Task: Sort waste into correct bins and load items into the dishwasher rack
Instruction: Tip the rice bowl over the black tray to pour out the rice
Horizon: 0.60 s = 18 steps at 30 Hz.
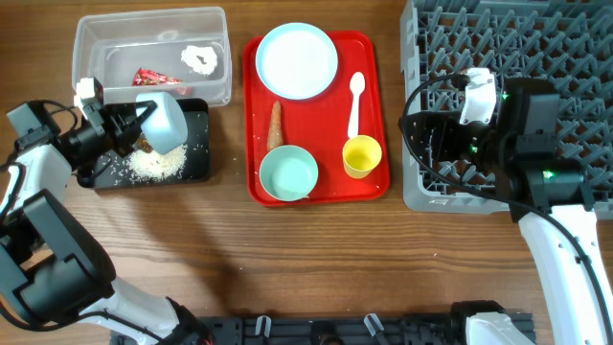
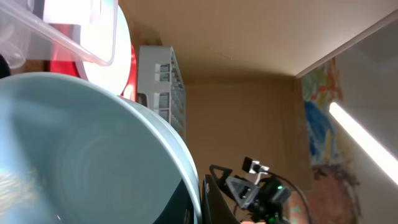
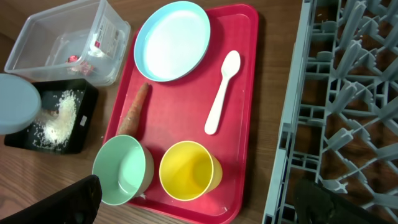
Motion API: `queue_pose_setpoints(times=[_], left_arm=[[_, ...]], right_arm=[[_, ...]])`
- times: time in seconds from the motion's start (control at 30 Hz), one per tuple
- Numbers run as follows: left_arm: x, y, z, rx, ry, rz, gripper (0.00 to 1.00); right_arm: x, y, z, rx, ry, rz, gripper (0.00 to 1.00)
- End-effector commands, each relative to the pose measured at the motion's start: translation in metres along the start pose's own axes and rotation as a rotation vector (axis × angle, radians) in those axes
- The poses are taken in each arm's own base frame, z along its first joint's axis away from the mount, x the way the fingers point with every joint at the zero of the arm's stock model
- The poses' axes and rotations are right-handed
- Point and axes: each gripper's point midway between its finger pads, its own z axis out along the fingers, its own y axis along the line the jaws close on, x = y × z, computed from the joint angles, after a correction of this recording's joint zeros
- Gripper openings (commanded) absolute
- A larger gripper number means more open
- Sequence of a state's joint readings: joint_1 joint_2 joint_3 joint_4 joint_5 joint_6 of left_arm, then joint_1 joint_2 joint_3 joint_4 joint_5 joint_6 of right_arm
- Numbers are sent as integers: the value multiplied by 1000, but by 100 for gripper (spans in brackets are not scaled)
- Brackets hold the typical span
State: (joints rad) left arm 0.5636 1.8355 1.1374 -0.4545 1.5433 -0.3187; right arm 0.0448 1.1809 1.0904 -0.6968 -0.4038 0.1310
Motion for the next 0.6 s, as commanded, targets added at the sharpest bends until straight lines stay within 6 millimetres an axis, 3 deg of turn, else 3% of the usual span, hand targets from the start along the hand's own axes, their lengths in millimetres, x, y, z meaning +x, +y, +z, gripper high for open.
queue_pose_setpoints(times=[0.0, 0.37, 0.53, 0.57], left_arm=[[-2, -1, -8, 31, -8, -119, 4], [-3, 0, -9, 29, -11, -185, 4], [-17, 40, -6, -207, -117, -198, 4], [-16, 40, -1, -218, -110, -196, 4]], right_arm=[[-8, 6, -3, -20, -12, 0, 100], [-8, 5, -3, -16, -15, -10, 100], [-7, 5, -3, -16, -12, -9, 100], [-7, 5, -3, -15, -9, -7, 100]])
